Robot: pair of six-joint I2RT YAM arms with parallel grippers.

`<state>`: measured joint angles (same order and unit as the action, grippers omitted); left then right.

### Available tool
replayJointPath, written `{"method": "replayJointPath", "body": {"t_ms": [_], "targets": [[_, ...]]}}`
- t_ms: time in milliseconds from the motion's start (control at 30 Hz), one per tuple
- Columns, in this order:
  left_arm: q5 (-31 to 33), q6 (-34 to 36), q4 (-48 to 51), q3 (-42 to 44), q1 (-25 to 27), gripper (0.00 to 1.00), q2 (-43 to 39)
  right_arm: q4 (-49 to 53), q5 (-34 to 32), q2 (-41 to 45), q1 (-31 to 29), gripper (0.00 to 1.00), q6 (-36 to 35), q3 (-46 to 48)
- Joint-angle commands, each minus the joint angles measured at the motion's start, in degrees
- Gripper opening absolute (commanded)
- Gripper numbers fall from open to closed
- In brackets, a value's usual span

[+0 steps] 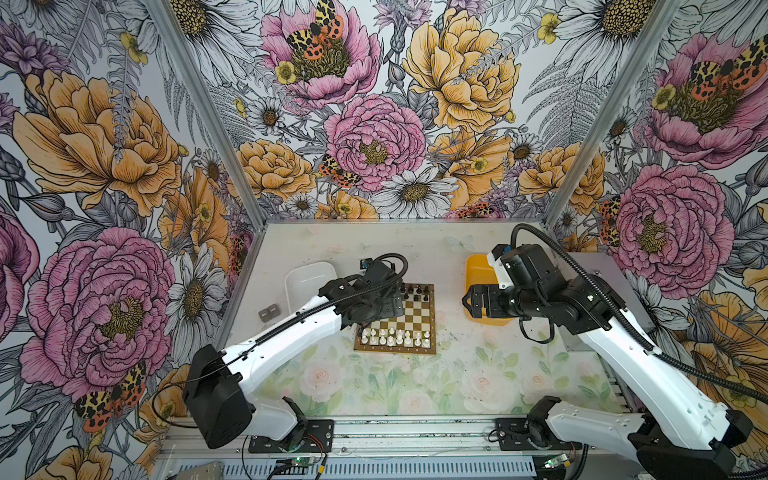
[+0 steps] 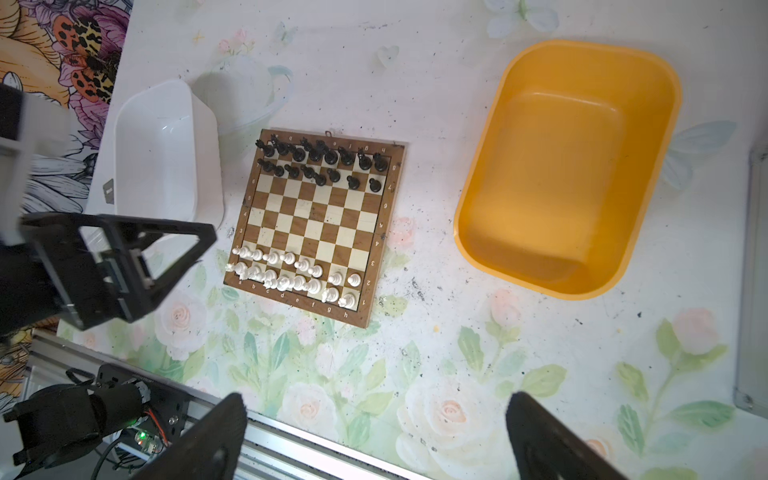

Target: Set up the chess pieces on the board

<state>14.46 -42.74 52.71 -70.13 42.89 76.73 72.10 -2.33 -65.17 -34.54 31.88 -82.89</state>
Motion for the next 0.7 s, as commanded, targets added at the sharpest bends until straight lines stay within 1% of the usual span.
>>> {"method": "replayJointPath", "body": {"t_ms": [0,67,167,233,300,333,400,467,567,600,667], "targets": [[4.37,5.43,3.58,-1.93,-6.74,0.99,-6.76,-0.83,-4.25,-0.57,2.21,1.00,-3.95,-1.71],[5.35,7.39,3.65,-1.47,-12.96,0.99,-10.28,-1.93,-6.13,-0.37,4.52,1.00,-5.66,-1.06],[9.87,11.66,2.59,0.24,-20.22,0.99,-14.68,-4.65,-9.77,0.50,8.95,1.00,-7.59,1.49],[10.80,14.41,1.37,1.56,-25.04,0.99,-16.49,-7.97,-10.63,1.88,13.28,1.00,-8.59,4.67],[11.08,16.57,-1.62,4.20,-30.37,0.99,-18.11,-13.67,-11.13,4.79,18.01,1.00,-10.00,10.25],[11.64,17.59,-3.84,5.97,-32.08,0.99,-19.01,-16.78,-11.71,6.45,19.86,1.00,-10.80,13.28],[14.23,20.97,-11.59,11.80,-34.10,0.99,-21.40,-23.15,-13.91,9.83,23.23,1.00,-12.55,19.76],[16.89,23.57,-19.84,17.98,-34.96,0.99,-24.02,-28.37,-15.25,11.65,25.65,1.00,-14.59,25.33],[19.12,28.47,-34.18,27.78,-35.38,0.99,-27.88,-36.84,-18.06,13.67,27.02,1.00,-17.91,32.92],[20.52,29.39,-38.13,30.77,-35.52,0.99,-28.88,-39.46,-18.91,13.98,27.46,1.00,-18.31,35.40],[22.08,30.58,-43.55,34.58,-36.50,0.99,-29.94,-43.78,-18.33,13.70,28.44,1.00,-18.56,38.80]]}}
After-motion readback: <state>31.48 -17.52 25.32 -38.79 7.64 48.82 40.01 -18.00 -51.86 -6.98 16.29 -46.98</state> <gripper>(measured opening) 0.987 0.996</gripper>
